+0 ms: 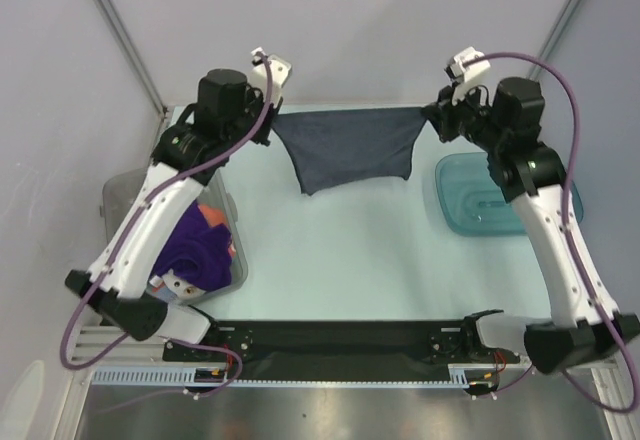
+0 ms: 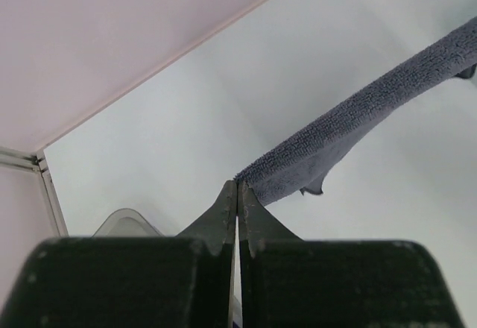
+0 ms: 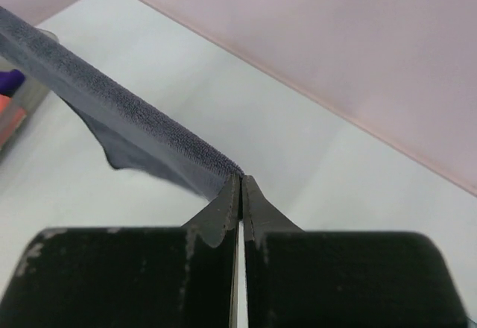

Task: Fold and stack the towels
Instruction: Fold the towel

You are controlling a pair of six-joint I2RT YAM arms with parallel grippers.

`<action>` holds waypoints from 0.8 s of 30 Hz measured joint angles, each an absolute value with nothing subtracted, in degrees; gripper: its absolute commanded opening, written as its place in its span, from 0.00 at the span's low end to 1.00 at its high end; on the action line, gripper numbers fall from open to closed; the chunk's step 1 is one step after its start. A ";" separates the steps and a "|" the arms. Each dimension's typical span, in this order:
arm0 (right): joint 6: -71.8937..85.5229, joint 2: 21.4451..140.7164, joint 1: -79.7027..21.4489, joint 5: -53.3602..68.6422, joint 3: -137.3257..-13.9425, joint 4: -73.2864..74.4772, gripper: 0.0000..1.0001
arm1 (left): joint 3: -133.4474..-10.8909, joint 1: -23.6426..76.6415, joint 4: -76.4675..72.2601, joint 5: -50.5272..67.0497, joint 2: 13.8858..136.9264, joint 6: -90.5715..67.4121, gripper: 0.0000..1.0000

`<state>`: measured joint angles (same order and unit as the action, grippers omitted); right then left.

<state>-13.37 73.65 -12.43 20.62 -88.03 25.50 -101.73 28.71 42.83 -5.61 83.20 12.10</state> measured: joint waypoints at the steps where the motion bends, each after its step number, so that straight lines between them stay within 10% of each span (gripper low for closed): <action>1: -13.19 70.98 -12.99 20.36 -86.98 26.22 0.00 | -101.25 29.69 43.53 -6.13 81.34 12.10 0.00; 13: -8.40 50.04 -23.27 15.05 -74.24 29.30 0.00 | -93.34 36.82 51.09 -7.79 67.92 7.22 0.00; 24: -3.42 72.27 -21.82 12.80 -51.55 11.70 0.00 | -78.63 29.74 43.79 -6.74 89.76 4.03 0.00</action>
